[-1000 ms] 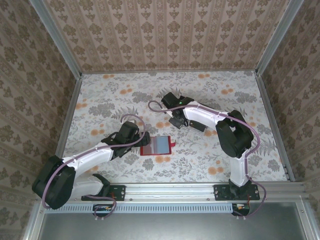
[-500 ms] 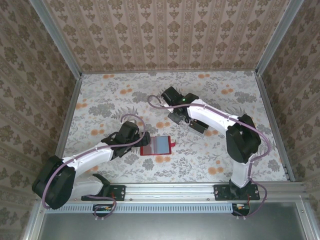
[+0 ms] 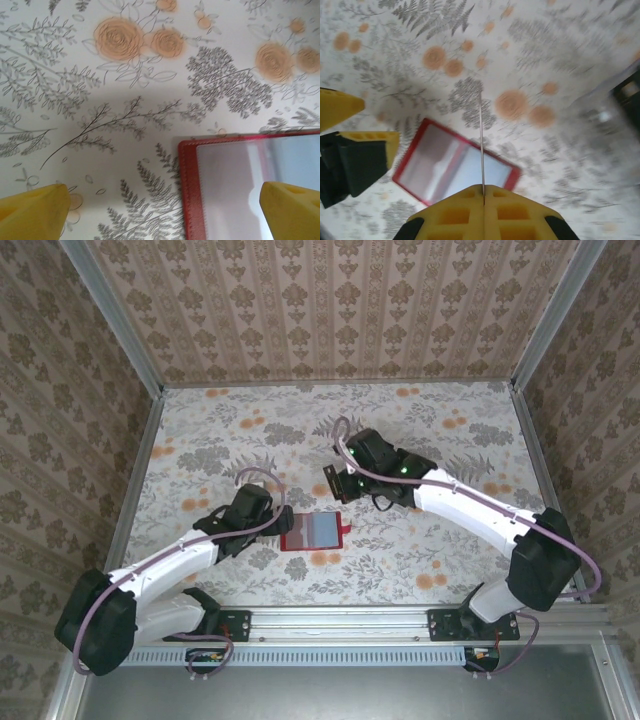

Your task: Put the credit cards into the card holder

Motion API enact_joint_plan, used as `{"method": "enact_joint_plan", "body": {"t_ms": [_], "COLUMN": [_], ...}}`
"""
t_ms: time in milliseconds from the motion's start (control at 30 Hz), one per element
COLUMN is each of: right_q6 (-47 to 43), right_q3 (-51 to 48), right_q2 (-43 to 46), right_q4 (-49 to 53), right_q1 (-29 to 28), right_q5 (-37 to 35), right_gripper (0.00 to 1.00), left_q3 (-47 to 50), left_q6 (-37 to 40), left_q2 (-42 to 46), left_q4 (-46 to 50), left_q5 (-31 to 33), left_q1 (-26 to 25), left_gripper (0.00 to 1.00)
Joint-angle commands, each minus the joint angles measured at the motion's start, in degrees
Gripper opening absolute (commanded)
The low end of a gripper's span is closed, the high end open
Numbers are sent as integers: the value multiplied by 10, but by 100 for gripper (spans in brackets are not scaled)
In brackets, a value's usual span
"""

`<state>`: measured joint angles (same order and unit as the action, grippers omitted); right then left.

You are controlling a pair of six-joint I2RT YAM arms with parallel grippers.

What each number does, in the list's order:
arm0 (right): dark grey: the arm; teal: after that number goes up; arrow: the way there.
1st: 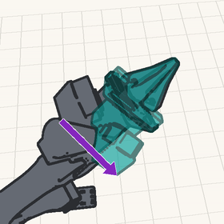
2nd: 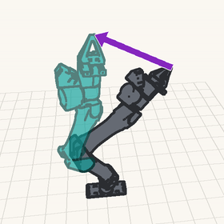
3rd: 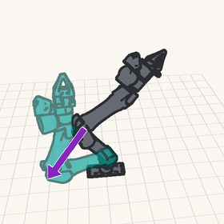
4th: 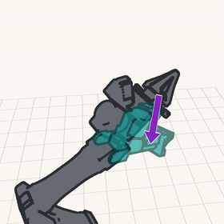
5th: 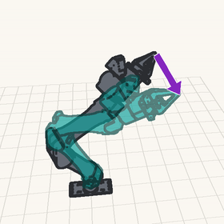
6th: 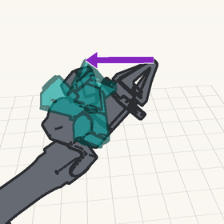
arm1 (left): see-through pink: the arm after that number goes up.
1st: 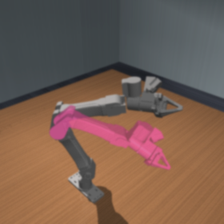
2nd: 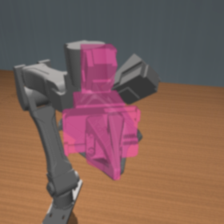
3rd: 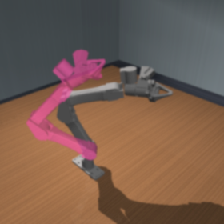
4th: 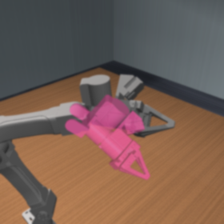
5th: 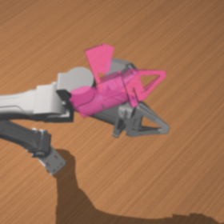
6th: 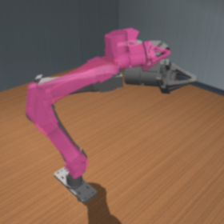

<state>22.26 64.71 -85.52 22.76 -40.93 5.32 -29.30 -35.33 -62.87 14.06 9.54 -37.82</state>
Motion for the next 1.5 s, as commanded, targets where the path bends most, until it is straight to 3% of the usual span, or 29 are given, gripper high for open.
{"method": "enact_joint_plan", "body": {"t_ms": [0, 133, 367, 1467], "right_q6": [187, 256, 299, 310], "right_q3": [-93, -159, -178, -256], "right_q2": [13, 10, -28, -97], "right_q4": [-183, -279, -336, -409], "right_q1": [-7, -26, -54, -36], "right_q5": [81, 76, 66, 76], "right_gripper": [0, 0, 0, 0], "left_q3": [2, 11, 16, -21], "left_q6": [29, 30, 21, 7], "left_q2": [8, 7, -6, -106], "left_q4": [58, 68, 61, 30], "left_q5": [20, 34, 44, 82], "left_q1": [-4, -13, -26, -76], "left_gripper": [100, 100, 100, 100]}}
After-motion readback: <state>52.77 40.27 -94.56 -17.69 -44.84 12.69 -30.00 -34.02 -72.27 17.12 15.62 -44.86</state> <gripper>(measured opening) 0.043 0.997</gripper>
